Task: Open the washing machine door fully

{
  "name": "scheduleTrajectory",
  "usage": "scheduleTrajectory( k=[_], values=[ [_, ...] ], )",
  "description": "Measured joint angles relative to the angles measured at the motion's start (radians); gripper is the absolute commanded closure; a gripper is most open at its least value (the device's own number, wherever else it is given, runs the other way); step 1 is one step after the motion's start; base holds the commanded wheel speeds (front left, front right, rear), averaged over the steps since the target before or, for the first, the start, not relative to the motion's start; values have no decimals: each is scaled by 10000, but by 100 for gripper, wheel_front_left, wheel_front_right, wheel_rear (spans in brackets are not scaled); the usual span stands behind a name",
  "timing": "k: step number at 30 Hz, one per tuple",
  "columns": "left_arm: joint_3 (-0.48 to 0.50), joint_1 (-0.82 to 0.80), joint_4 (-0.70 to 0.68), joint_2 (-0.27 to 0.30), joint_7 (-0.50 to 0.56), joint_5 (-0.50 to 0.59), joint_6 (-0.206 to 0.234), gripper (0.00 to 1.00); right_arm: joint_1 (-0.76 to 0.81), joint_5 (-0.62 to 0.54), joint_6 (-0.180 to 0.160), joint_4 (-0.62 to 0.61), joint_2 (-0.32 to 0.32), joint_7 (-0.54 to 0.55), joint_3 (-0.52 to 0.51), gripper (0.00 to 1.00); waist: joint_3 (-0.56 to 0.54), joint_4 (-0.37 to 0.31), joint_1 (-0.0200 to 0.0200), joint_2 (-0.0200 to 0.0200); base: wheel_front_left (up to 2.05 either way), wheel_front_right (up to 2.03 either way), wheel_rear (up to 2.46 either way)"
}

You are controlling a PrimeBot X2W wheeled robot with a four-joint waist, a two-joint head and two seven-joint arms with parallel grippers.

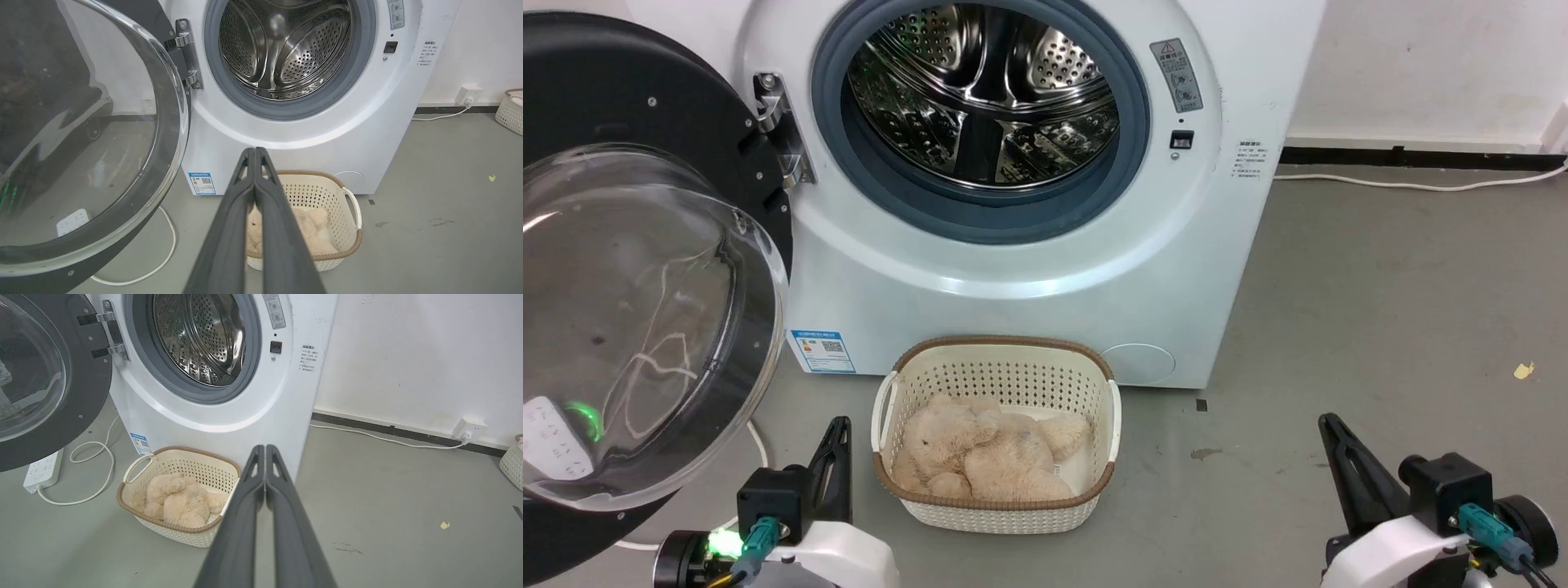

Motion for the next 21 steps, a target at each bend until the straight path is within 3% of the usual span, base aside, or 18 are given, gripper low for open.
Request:
scheduleTrajectory(
  k=[21],
  values=[
    [159, -44, -44, -92, 161, 144, -94, 100, -108, -75, 0, -31, 2, 94, -13, 100, 17, 4, 0, 0, 0, 0, 0]
  ],
)
